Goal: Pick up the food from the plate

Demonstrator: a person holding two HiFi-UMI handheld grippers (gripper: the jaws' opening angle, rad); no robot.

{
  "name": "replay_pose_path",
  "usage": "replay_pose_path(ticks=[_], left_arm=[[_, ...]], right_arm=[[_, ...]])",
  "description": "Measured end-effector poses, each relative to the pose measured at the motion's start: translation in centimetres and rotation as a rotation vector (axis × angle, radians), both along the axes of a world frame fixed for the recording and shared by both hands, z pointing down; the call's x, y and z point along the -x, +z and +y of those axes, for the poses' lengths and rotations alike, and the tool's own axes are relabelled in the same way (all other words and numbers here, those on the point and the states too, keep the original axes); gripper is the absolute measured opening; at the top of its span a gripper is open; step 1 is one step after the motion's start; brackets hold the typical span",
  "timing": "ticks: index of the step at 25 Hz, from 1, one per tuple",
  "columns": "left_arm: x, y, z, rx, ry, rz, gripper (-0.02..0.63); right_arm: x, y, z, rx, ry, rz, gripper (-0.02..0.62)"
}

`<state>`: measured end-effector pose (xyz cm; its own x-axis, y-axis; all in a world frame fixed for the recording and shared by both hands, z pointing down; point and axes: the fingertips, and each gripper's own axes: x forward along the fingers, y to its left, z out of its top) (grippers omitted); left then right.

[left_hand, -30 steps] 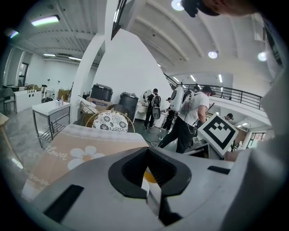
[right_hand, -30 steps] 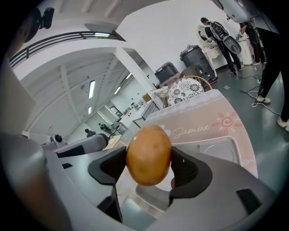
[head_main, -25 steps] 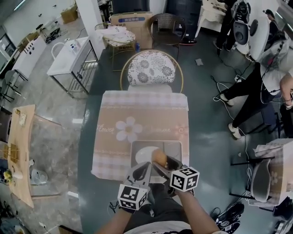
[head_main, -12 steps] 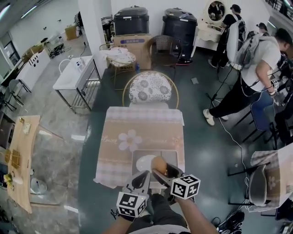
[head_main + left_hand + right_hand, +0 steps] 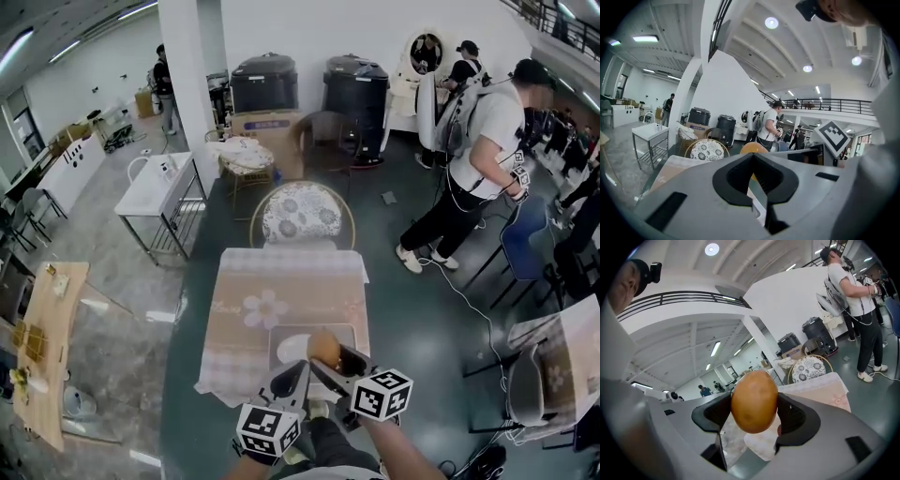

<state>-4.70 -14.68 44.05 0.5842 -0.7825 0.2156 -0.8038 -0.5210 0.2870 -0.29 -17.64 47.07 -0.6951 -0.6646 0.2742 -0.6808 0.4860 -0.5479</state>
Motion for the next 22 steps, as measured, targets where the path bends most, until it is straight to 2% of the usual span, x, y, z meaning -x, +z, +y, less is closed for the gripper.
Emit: replay_pose_path(ticks=[12,22], left_arm=[[-0.1,-4.2,3.2,-0.074,-0.005,0.019,0.005],[-0.6,-5.4,4.8,-0.096,0.012,0.009,0.005]], right_arm=[[-1.6,-3.9,3.4,-0.085,0.014,0.021,0.305],[-1.3,-5.7,5.2,-0.121,0.008,0.025,0.305]])
